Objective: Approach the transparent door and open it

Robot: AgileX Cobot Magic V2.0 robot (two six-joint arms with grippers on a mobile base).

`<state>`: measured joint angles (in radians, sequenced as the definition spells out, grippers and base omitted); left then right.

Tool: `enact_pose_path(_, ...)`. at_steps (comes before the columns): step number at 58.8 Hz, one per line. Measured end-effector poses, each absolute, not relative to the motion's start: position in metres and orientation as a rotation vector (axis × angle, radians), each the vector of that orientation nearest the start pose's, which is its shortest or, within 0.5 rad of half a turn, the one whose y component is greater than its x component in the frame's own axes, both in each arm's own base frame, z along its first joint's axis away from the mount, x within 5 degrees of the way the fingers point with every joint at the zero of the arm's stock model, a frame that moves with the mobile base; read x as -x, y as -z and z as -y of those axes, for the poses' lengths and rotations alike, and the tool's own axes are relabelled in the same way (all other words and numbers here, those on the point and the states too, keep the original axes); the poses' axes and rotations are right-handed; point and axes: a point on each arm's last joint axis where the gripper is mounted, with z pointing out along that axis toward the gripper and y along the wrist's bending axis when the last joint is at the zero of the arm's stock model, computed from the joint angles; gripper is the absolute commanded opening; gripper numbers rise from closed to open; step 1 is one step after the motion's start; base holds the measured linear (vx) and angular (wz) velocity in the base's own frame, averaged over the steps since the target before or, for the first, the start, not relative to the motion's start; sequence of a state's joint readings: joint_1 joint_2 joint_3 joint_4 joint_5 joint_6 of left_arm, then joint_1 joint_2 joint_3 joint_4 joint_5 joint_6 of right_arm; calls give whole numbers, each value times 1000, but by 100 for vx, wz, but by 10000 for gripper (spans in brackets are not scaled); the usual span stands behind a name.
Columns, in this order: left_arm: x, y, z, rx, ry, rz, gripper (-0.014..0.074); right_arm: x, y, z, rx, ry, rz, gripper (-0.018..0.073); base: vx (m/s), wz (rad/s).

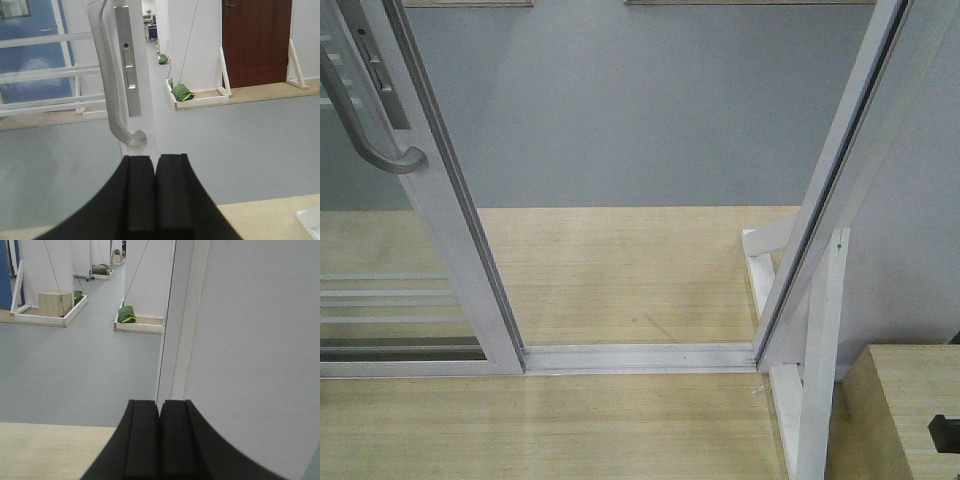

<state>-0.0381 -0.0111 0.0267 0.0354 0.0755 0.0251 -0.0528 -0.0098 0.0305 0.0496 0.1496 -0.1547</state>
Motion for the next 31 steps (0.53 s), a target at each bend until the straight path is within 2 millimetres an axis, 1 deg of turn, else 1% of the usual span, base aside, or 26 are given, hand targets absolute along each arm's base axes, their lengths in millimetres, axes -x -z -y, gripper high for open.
enact_pose_path(31, -57, -198, 2, -75, -20, -1573, -6, -57, -190, 2, 49, 114, -1654, -8, 0, 0)
